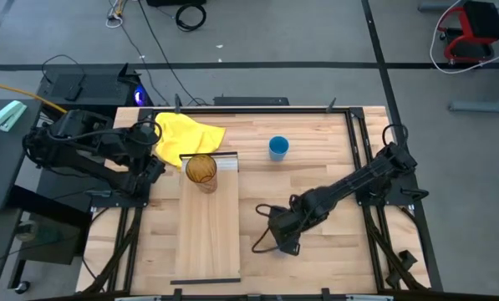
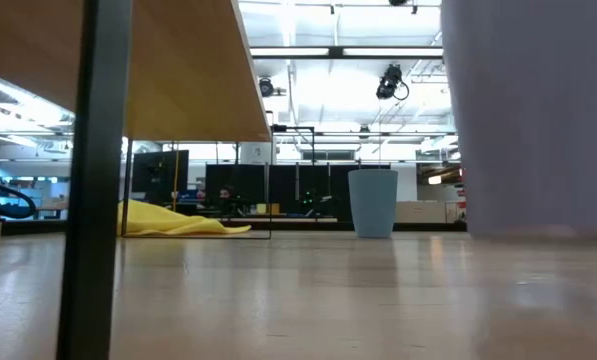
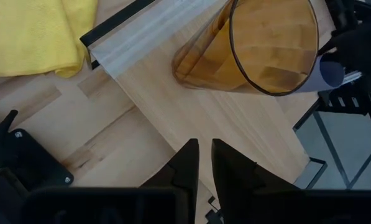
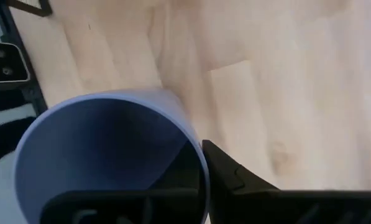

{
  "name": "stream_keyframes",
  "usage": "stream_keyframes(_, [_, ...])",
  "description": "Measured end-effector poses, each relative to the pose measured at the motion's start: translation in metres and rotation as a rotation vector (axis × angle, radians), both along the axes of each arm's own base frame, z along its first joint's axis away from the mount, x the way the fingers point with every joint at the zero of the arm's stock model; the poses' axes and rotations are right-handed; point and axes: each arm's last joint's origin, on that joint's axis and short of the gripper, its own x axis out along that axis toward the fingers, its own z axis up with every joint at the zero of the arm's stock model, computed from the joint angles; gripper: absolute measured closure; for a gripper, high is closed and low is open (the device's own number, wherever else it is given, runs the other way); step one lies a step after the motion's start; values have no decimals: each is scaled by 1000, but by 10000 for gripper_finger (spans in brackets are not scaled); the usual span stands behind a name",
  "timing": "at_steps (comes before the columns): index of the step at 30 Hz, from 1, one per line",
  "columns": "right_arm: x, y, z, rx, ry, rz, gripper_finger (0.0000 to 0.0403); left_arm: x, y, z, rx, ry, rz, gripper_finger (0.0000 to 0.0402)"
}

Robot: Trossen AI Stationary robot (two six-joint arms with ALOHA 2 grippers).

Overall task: Stack small to large cups/mugs on shelf
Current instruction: Put the purple cup on the shelf

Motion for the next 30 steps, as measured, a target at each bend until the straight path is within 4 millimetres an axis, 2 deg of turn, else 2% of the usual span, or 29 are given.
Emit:
stream_keyframes(4, [11,-24,34,-62,-37,25,398,0,0,0,14,-1,-8,353])
stream_keyframes(7, [20,-52,66,-114,-95,11,399,0,1,0,43,-3,-28,354])
stream_keyframes(12, [26,-114,116,-226,-201,-96,400,0,2,0,89,-6,-38,360])
stream_keyframes(16, [24,-172,141,-279,-269,-215,400,0,2,0,131,-5,-93,362])
stream_keyframes(24, [12,-280,150,-333,-350,-468,400,1,10,1,303,-4,-47,368])
stream_keyframes(27, [16,-311,143,-302,-399,-522,400,1,19,2,380,8,27,374])
stream_keyframes(30, [25,-335,126,-256,-400,-514,400,0,31,2,440,37,88,378])
